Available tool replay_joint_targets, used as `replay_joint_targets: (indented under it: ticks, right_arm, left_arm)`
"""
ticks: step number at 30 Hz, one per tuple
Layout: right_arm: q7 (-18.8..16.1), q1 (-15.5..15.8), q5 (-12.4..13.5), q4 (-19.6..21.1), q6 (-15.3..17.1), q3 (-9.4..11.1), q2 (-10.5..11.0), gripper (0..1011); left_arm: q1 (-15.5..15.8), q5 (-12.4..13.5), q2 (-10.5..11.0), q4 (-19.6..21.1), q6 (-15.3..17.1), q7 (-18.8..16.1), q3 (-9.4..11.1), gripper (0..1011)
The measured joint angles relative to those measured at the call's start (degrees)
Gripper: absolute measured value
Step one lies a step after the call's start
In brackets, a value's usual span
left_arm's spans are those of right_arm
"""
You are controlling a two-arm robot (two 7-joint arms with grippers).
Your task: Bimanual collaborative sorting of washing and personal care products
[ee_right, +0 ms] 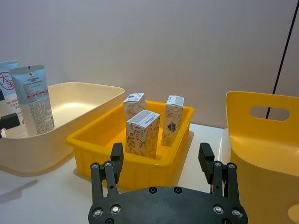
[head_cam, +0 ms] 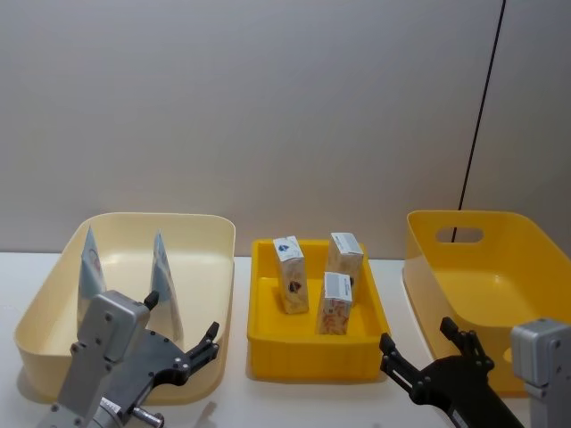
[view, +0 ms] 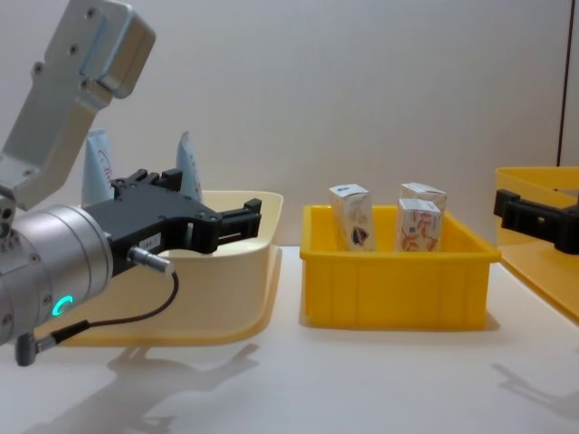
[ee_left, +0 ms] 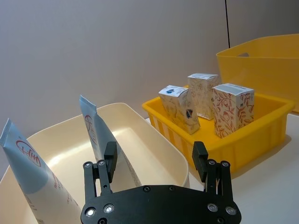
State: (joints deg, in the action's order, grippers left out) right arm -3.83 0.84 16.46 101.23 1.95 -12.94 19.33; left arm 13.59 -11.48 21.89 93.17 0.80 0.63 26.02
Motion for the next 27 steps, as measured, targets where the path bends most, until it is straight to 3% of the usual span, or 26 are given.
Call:
replay_joint_targets:
  ticks: [27]
  right_arm:
    - [0.0,0.0,0.0,0.0,0.0,0.0,0.0,1001]
  left_arm:
    - [0.0,-0.1,0.0,0.0,0.1,0.1,-0.2,1003]
